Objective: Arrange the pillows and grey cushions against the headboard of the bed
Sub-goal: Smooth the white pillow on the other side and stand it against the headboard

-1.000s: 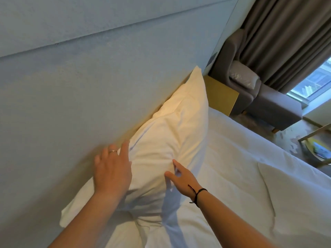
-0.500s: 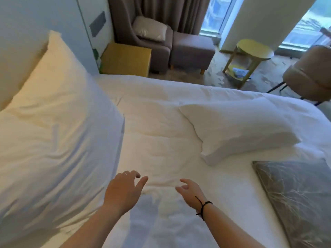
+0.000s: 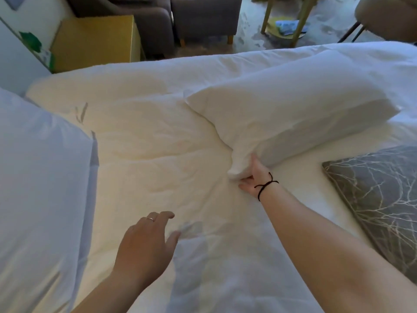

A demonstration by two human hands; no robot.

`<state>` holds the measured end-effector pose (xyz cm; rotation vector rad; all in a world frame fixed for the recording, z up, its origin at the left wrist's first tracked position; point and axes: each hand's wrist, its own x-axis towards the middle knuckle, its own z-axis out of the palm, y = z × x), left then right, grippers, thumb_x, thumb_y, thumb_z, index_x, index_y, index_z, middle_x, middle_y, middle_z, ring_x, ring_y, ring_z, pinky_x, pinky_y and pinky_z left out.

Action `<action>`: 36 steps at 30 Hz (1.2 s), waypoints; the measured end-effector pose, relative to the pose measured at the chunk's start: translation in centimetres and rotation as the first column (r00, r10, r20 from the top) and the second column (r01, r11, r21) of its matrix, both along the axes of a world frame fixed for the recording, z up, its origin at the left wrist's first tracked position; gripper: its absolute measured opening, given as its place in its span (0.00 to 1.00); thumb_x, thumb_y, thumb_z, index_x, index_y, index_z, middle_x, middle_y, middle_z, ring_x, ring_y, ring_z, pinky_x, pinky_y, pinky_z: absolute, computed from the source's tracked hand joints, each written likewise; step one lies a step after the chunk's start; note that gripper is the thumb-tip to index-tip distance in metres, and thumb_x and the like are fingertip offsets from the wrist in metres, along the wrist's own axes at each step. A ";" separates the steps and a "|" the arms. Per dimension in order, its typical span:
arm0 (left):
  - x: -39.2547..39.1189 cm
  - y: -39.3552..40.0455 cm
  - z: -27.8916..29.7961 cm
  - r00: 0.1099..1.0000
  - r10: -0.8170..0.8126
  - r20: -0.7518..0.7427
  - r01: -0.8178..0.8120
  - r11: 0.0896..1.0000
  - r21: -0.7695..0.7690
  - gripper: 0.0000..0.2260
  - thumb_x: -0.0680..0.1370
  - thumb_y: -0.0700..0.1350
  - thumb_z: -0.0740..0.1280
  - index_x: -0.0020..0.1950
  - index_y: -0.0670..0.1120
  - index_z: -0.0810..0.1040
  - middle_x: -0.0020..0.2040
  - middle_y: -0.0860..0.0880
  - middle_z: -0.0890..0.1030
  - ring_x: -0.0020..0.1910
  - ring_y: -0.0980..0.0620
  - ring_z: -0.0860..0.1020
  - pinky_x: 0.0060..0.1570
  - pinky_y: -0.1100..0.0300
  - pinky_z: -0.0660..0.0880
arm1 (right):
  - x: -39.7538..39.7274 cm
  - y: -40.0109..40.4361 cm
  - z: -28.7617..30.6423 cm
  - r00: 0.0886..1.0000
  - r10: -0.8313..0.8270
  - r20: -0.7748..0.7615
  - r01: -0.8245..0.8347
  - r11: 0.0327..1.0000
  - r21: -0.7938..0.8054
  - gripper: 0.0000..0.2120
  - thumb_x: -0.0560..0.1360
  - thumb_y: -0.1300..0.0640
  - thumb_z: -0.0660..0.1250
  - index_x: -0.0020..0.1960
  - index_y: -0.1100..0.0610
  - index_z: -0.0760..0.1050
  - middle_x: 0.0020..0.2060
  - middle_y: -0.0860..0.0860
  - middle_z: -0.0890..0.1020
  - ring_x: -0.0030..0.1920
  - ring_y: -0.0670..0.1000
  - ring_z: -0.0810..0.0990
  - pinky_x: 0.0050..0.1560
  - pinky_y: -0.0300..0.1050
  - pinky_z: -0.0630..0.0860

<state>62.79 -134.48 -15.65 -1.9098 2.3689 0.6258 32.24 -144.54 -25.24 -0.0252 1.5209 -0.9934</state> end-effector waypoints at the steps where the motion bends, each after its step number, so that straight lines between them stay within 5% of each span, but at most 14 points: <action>1: -0.2 0.6 -0.4 1.000 0.005 -0.011 -0.005 1.000 0.014 0.17 0.78 0.60 0.62 0.65 0.58 0.71 0.56 0.57 0.78 0.57 0.54 0.77 0.54 0.56 0.72 | -0.1 -1.2 -0.4 0.997 -0.049 0.058 0.051 0.998 -0.035 0.29 0.64 0.44 0.74 0.61 0.52 0.72 0.56 0.51 0.78 0.57 0.56 0.78 0.62 0.57 0.74; 3: -0.4 1.5 -0.9 1.000 0.000 -0.019 0.000 0.999 0.041 0.17 0.79 0.61 0.60 0.66 0.59 0.69 0.57 0.59 0.76 0.58 0.57 0.76 0.56 0.58 0.71 | -0.3 -2.7 -1.3 0.968 -0.205 0.147 0.218 0.973 -0.075 0.20 0.76 0.53 0.68 0.66 0.56 0.71 0.58 0.53 0.78 0.58 0.55 0.78 0.60 0.51 0.76; 5: -0.3 1.8 -0.9 0.999 -0.039 0.011 0.038 0.997 0.068 0.16 0.79 0.62 0.58 0.65 0.60 0.69 0.56 0.60 0.76 0.58 0.58 0.75 0.56 0.59 0.69 | -0.6 -3.0 -1.2 0.952 -0.291 0.094 0.296 0.954 -0.052 0.10 0.78 0.59 0.66 0.59 0.56 0.74 0.46 0.53 0.80 0.42 0.52 0.80 0.35 0.41 0.80; 7: 0.0 1.3 -0.7 0.997 -0.068 0.046 0.065 0.995 0.082 0.16 0.79 0.62 0.58 0.65 0.61 0.70 0.54 0.61 0.78 0.56 0.59 0.76 0.55 0.60 0.69 | -1.1 -2.5 -0.9 0.955 -0.297 0.003 0.297 0.955 -0.009 0.06 0.75 0.61 0.69 0.50 0.55 0.75 0.34 0.51 0.74 0.28 0.48 0.70 0.19 0.34 0.66; 11: -0.9 -0.1 0.6 0.999 -0.034 0.039 0.033 0.999 0.039 0.14 0.79 0.60 0.59 0.63 0.60 0.71 0.51 0.61 0.77 0.53 0.59 0.77 0.50 0.60 0.69 | -1.5 0.6 0.8 0.943 -0.310 -0.124 0.312 0.950 0.000 0.09 0.70 0.63 0.73 0.39 0.56 0.73 0.27 0.50 0.70 0.20 0.46 0.65 0.20 0.34 0.63; 15: -4.2 0.2 3.0 0.995 -0.080 -0.052 0.079 0.997 -0.008 0.18 0.78 0.58 0.63 0.67 0.58 0.70 0.60 0.59 0.75 0.58 0.57 0.76 0.52 0.59 0.72 | -1.3 5.4 4.8 0.916 -0.278 -0.289 0.268 0.961 -0.075 0.11 0.68 0.62 0.73 0.35 0.57 0.71 0.26 0.52 0.70 0.22 0.49 0.67 0.22 0.37 0.64; 20: -10.0 2.9 7.7 0.948 -0.257 -0.187 0.260 0.966 -0.009 0.36 0.72 0.62 0.67 0.76 0.59 0.55 0.74 0.56 0.62 0.70 0.55 0.67 0.61 0.61 0.70 | 2.0 11.9 13.1 0.906 -0.124 -0.404 0.050 0.981 -0.190 0.11 0.72 0.61 0.70 0.39 0.70 0.74 0.32 0.56 0.74 0.33 0.53 0.74 0.33 0.48 0.70; 23: -12.2 6.0 12.3 0.910 -0.368 -0.188 0.359 0.930 -0.085 0.39 0.70 0.60 0.67 0.77 0.59 0.53 0.77 0.51 0.61 0.74 0.48 0.62 0.66 0.55 0.70 | 6.1 17.1 19.8 0.874 0.024 -0.485 -0.182 0.942 -0.282 0.14 0.74 0.56 0.69 0.34 0.65 0.74 0.26 0.53 0.73 0.28 0.50 0.72 0.29 0.47 0.68; 25: -11.1 7.7 15.0 0.898 -0.398 -0.185 0.337 0.895 -0.291 0.32 0.69 0.52 0.67 0.73 0.56 0.64 0.69 0.49 0.72 0.62 0.45 0.73 0.50 0.50 0.79 | 8.1 20.7 24.1 0.865 0.108 -0.490 -0.318 0.874 -0.368 0.15 0.74 0.52 0.67 0.32 0.59 0.75 0.22 0.47 0.74 0.25 0.46 0.71 0.25 0.42 0.66; 28: -7.0 9.7 16.5 0.909 -0.390 -0.146 0.305 0.863 -0.404 0.20 0.67 0.49 0.64 0.59 0.56 0.76 0.50 0.56 0.79 0.44 0.50 0.76 0.26 0.56 0.72 | 9.6 24.1 27.2 0.831 0.296 -0.470 -0.509 0.746 -0.430 0.15 0.77 0.50 0.65 0.32 0.52 0.76 0.24 0.45 0.76 0.26 0.43 0.73 0.26 0.38 0.69; 31: -3.1 10.4 15.0 0.974 -0.214 -0.075 0.202 0.968 -0.148 0.05 0.74 0.48 0.62 0.48 0.54 0.77 0.41 0.54 0.79 0.41 0.48 0.80 0.29 0.57 0.69 | 8.9 25.0 26.4 0.642 0.464 -0.611 -0.705 0.670 -0.233 0.06 0.76 0.47 0.68 0.53 0.42 0.78 0.41 0.42 0.82 0.38 0.41 0.80 0.39 0.38 0.77; 34: 0.8 11.1 12.9 0.989 0.049 -0.139 -0.038 0.996 0.081 0.02 0.77 0.51 0.66 0.45 0.59 0.75 0.43 0.53 0.80 0.46 0.45 0.79 0.37 0.55 0.71 | 5.3 24.5 23.0 0.091 0.537 -0.839 -0.839 0.495 0.225 0.33 0.71 0.39 0.70 0.73 0.38 0.60 0.71 0.45 0.68 0.70 0.47 0.67 0.70 0.46 0.64; 36: 2.8 11.6 12.4 0.975 0.117 -0.187 -0.110 0.993 0.046 0.13 0.74 0.50 0.69 0.36 0.62 0.67 0.35 0.54 0.75 0.39 0.46 0.77 0.31 0.56 0.67 | 2.4 23.9 20.6 -0.195 0.535 -0.822 -0.807 0.388 0.444 0.44 0.69 0.36 0.70 0.76 0.37 0.48 0.78 0.47 0.53 0.78 0.52 0.50 0.76 0.56 0.50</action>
